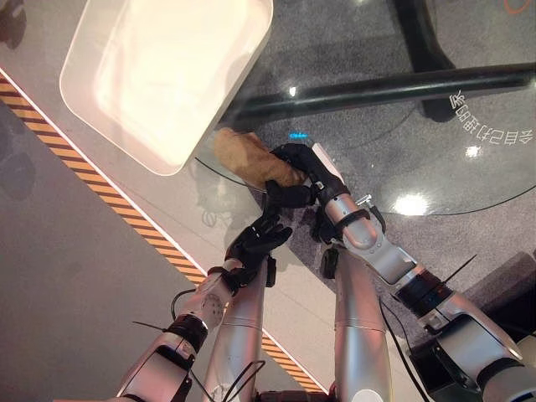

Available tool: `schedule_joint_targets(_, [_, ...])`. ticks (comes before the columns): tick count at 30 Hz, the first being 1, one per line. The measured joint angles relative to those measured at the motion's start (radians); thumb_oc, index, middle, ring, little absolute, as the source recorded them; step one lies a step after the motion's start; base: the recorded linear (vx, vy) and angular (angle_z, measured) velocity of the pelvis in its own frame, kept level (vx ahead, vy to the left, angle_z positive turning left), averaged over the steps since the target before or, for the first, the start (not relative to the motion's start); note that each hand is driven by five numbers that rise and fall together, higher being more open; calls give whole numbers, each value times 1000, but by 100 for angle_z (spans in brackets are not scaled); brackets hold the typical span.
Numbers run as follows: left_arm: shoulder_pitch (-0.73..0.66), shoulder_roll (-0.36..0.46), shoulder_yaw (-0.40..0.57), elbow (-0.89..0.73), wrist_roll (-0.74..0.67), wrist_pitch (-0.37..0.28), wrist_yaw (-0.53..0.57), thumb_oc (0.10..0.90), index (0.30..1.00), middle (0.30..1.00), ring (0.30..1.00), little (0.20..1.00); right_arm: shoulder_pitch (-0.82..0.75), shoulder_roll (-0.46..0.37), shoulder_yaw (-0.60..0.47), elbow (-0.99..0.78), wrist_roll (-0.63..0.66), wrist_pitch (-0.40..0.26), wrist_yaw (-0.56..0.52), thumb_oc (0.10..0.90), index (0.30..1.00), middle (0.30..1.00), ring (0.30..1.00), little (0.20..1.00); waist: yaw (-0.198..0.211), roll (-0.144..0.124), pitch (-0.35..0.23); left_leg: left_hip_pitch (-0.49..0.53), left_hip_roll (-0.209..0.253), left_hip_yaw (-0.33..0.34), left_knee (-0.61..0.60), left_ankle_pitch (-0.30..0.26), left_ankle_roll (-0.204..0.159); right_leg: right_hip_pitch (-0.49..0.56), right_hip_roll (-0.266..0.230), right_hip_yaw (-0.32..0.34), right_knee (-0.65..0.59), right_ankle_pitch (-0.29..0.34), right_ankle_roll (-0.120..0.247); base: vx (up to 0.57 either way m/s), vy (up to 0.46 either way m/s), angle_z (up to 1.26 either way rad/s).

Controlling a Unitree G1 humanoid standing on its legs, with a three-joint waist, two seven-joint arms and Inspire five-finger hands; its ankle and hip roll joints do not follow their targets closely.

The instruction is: Wipe the table with a cloth and put it in the basket.

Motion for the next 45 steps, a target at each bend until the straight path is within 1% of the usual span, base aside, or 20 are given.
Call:
schedule_joint_targets(3, [0,-1,-1,-2,-2,4,1,800,900,900,900,900,7,-9,-24,3,4,-1,-13,100,300,300,300,200,-3,0,-1,1,0,-1,6,1,0,2,0,1,5,1,-1,-33,-16,0])
schedule_joint_targets(5, [3,1,3,-4,-7,5,1,800,900,900,900,900,19,-13,-50,3,51,-1,-13,100,300,300,300,200,0,-1,0,5,2,-1,8,-7,-8,8,2,0,7,3,-2,-54,-38,-1])
schedule_joint_targets(7, [6,2,1,-3,-21,8,-3,800,900,900,900,900,38,-10,-71,1,88,-3,-12,100,300,300,300,200,-3,-1,-1,11,2,-2,5,-12,-6,12,3,2,2,4,-3,-9,-56,-2])
schedule_joint_targets(9, [11,5,7,-3,-46,12,-11,800,900,900,900,900,57,-9,-82,1,103,-3,-11,100,300,300,300,200,-4,-1,1,20,3,-3,3,-22,-18,19,4,3,2,4,-2,-15,-58,-1])
schedule_joint_targets(10, [30,3,30,-10,-87,28,-39,800,900,900,900,900,83,-9,-79,-1,117,-3,-10,100,300,300,300,200,-9,-3,1,33,4,-1,5,-9,-9,34,4,2,1,8,-2,8,-48,-1])
schedule_joint_targets(12, [53,9,36,-20,-107,36,-65,800,900,900,900,900,100,-8,-80,-4,118,-2,-6,100,300,300,300,200,-8,-3,1,54,6,-1,-2,-20,-10,56,7,1,-8,7,-1,-46,-55,-2])
schedule_joint_targets(13, [74,11,41,-28,-121,38,-89,800,900,900,900,900,127,-9,-80,-11,118,-2,-3,100,300,300,300,200,-13,-4,1,70,7,2,-7,-7,-7,71,8,1,-16,9,-2,-82,-37,-3])
schedule_joint_targets(14, [88,13,47,-34,-130,39,-102,800,900,900,900,900,132,-10,-81,-17,118,-2,-1,100,300,300,300,200,-11,-5,0,75,8,2,-12,-7,-7,79,9,1,-17,9,-1,-75,-29,-2])
schedule_joint_targets(16, [121,11,72,-51,-143,49,-126,800,900,900,900,900,167,-10,-82,-26,118,-1,7,100,300,300,300,200,-23,-6,0,101,7,0,-8,-23,-5,104,9,2,-21,5,2,-22,-20,-1])
schedule_joint_targets(18, [146,19,92,-54,-164,60,-147,800,900,900,900,900,191,-11,-94,-50,117,1,16,100,300,300,300,200,-29,-7,0,120,7,1,-11,-8,-1,123,9,2,-23,5,2,-75,-51,-2])
schedule_joint_targets(20, [161,26,112,-52,-186,64,-168,800,900,900,900,900,221,-13,-119,-90,118,1,20,100,300,300,300,200,-29,-7,0,131,8,0,-29,-13,-5,129,10,3,-31,6,1,-33,-45,-1])
schedule_joint_targets(23, [181,34,132,-52,-201,72,-195,800,900,900,900,900,229,-14,-131,-91,118,2,23,100,300,300,300,200,-28,-7,0,143,9,2,-29,-7,-6,140,12,3,-32,9,0,-24,-42,0])
schedule_joint_targets(27, [265,46,141,-94,-220,91,-253,800,900,900,900,900,270,-13,-155,-95,130,5,26,100,300,300,300,200,-25,-7,1,232,12,1,-61,-11,-7,224,15,2,-55,6,0,-19,-48,0])
schedule_joint_targets(29, [292,48,140,-123,-222,99,-264,800,900,900,900,900,284,-8,-173,-97,141,4,27,100,300,300,300,200,-24,-7,1,251,12,1,-63,-13,-5,243,15,2,-58,6,1,-3,-16,0])
schedule_joint_targets(32, [306,49,142,-145,-223,107,-273,800,900,900,900,900,295,-9,-190,-97,155,4,27,100,300,300,300,200,-22,-7,1,267,12,1,-71,-12,-6,257,15,2,-62,6,2,0,-23,0])
schedule_joint_targets(37, [318,50,146,-181,-263,137,-286,800,900,900,900,900,346,-9,-197,-98,157,4,27,100,300,300,300,200,1,-7,2,336,13,3,-96,-12,-6,321,17,2,-77,5,2,0,0,0])
schedule_joint_targets(40, [346,50,164,-242,-299,147,-314,800,900,900,900,900,368,-8,-201,-109,157,4,29,100,300,300,300,200,3,-6,2,362,14,3,-102,-13,-6,348,19,2,-88,4,4,13,-35,-1])
schedule_joint_targets(45, [357,53,184,-256,-321,188,-334,800,900,900,900,900,414,-7,-229,-138,194,-17,28,100,300,300,300,200,4,-6,2,421,14,3,-112,-15,-1,411,20,2,-103,2,7,14,-23,0])
